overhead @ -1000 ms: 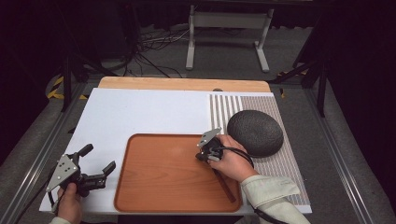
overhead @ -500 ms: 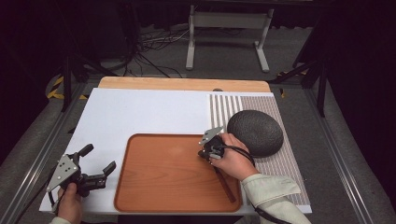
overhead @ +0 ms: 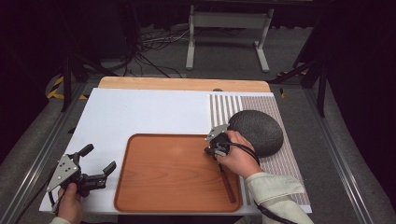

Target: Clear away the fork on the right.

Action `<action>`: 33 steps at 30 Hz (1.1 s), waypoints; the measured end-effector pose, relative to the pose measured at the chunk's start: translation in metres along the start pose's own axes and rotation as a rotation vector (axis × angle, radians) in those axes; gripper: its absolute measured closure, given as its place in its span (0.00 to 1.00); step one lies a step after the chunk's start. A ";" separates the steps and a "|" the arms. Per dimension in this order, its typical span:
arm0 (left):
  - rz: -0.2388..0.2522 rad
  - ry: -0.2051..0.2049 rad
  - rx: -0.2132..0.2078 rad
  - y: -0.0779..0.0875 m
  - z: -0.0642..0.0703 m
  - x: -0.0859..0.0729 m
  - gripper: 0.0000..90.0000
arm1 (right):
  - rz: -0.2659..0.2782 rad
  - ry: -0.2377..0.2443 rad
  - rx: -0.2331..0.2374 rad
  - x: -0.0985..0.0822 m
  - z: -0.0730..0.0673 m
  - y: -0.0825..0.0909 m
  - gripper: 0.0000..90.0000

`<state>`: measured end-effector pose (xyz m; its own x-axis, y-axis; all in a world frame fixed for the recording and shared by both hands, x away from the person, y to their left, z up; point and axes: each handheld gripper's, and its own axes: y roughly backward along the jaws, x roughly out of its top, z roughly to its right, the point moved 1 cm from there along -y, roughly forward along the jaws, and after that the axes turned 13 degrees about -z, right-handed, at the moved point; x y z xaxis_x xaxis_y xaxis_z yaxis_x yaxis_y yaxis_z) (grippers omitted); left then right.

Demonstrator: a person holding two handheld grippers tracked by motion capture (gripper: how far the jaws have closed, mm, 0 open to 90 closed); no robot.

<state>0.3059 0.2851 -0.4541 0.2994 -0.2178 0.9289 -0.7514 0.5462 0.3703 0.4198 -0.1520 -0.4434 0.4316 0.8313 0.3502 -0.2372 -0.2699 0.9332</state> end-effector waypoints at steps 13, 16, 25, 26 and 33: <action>0.001 0.000 0.001 0.000 0.000 0.000 0.00 | -0.016 -0.050 -0.037 -0.011 0.013 0.004 1.00; 0.001 0.000 0.001 0.000 0.000 0.000 0.00 | -0.017 -0.051 -0.039 -0.013 0.014 0.005 1.00; 0.002 0.000 0.001 0.000 0.000 0.000 0.00 | -0.025 -0.077 -0.050 -0.018 0.020 0.007 1.00; 0.002 0.000 0.001 0.000 0.000 0.000 0.00 | -0.024 -0.079 -0.053 -0.018 0.020 0.007 1.00; 0.001 -0.002 0.001 0.000 0.000 0.000 0.00 | -0.034 -0.090 -0.061 -0.021 0.023 0.009 1.00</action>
<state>0.3060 0.2854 -0.4539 0.2978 -0.2186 0.9293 -0.7520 0.5458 0.3694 0.4284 -0.1831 -0.4406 0.5157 0.7920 0.3269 -0.2724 -0.2103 0.9389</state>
